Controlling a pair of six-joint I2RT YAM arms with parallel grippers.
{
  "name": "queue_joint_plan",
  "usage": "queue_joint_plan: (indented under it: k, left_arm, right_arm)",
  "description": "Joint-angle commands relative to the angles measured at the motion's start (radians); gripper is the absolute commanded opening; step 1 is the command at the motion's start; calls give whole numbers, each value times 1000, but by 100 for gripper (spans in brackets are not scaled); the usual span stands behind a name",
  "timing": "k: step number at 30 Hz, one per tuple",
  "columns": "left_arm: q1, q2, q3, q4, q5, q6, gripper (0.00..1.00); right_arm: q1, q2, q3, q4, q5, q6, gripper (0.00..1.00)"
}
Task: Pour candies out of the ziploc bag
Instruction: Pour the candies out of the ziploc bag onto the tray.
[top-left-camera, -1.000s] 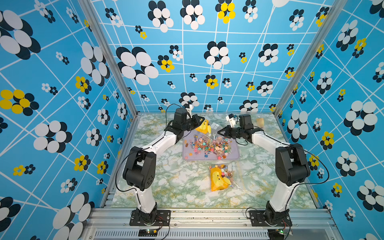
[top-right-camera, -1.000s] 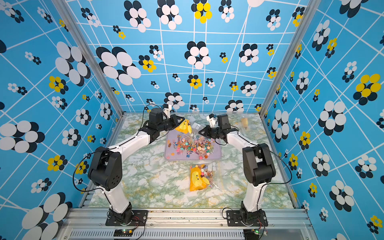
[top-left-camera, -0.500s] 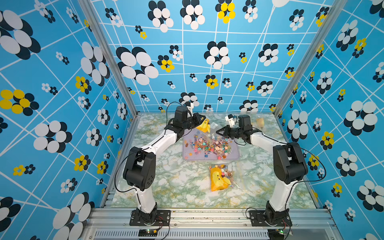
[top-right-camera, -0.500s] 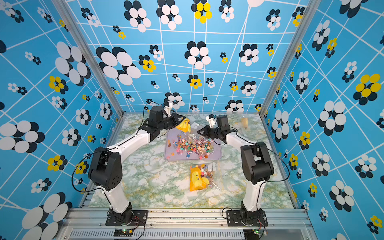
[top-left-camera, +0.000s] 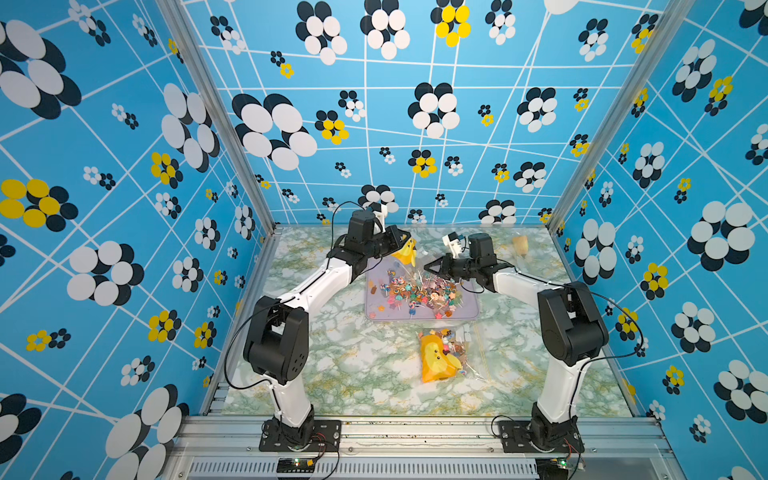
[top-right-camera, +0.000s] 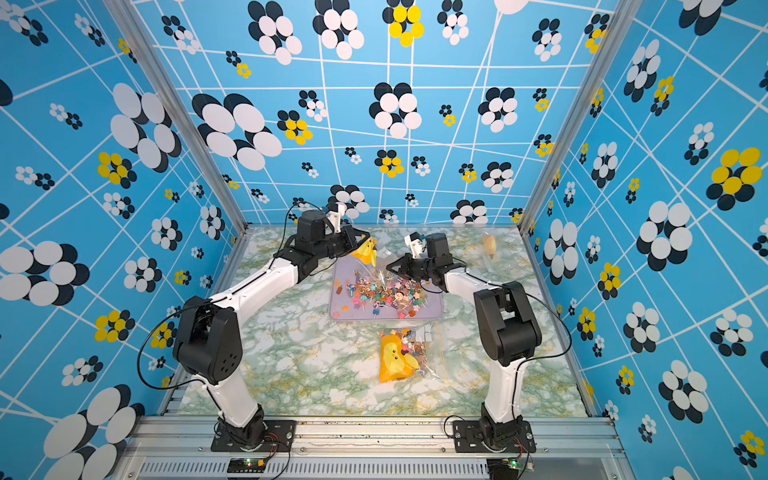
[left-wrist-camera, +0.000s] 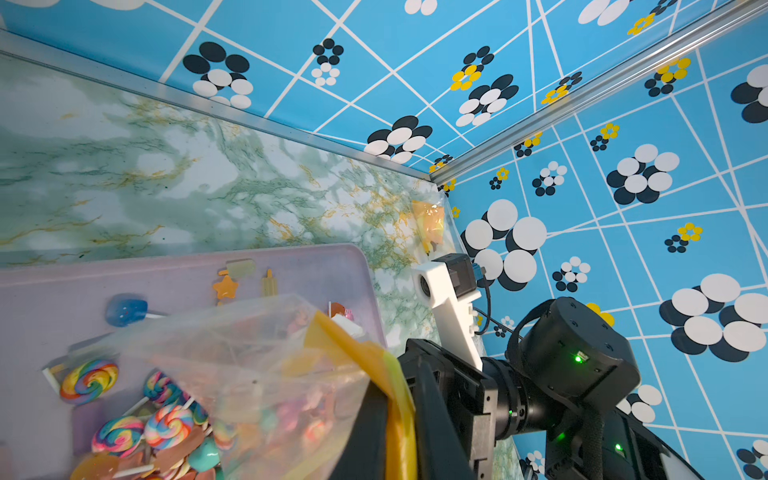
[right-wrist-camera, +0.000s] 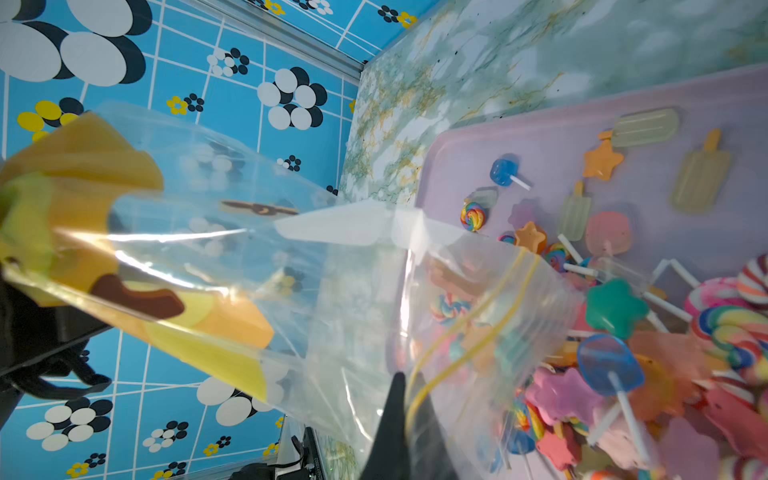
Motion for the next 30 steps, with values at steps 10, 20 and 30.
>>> queue_joint_plan:
  k: [10,20,30]
  left_arm:
    - [0,-50,-4,7,-14,34,27]
    - [-25,-72,25,-140,-82,172,56]
    - [-116,-75,137,-408,-293,445,61]
  right_arm:
    - [3,27,-51,54,-22,48,0]
    - [3,25,-50,69,-25,56,0]
    - [3,28,-52,80,-27,66,0]
